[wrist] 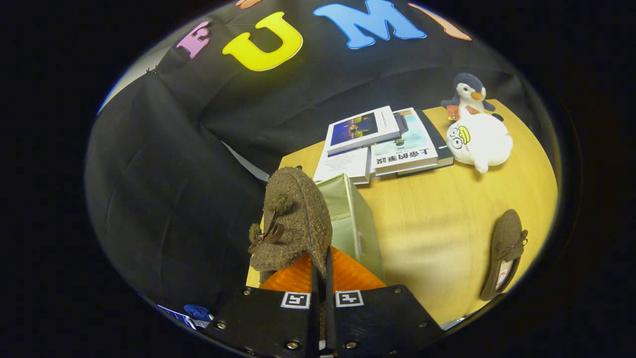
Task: Open the storage box then place both shoes into the box .Put the left shoe in first, then the right shoe, with the right side of both shoes facing outward in a uniform manner.
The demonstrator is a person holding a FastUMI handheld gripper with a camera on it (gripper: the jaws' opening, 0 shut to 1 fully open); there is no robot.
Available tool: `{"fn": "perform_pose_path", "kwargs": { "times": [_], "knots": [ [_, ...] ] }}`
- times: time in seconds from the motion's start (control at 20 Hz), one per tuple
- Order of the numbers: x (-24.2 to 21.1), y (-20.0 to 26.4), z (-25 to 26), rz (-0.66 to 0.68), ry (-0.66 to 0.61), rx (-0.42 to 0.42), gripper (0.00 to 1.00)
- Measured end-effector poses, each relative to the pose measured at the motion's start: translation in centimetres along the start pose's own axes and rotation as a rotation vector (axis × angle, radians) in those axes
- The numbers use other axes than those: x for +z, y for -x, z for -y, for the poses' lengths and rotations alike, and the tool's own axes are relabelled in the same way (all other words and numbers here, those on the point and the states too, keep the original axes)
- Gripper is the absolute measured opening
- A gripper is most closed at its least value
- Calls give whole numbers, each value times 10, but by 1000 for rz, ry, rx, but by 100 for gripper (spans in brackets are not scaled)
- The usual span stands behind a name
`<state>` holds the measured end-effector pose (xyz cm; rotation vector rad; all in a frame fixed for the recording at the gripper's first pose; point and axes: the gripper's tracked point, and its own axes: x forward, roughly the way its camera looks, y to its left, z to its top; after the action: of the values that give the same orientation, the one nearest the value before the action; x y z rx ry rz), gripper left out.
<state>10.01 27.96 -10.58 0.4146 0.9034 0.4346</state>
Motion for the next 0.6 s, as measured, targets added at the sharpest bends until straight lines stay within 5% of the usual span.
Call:
{"fn": "perform_pose_path", "kwargs": {
  "times": [0.6],
  "knots": [
    [-47,-87,-19,-100,8,-84,5]
  ]
}}
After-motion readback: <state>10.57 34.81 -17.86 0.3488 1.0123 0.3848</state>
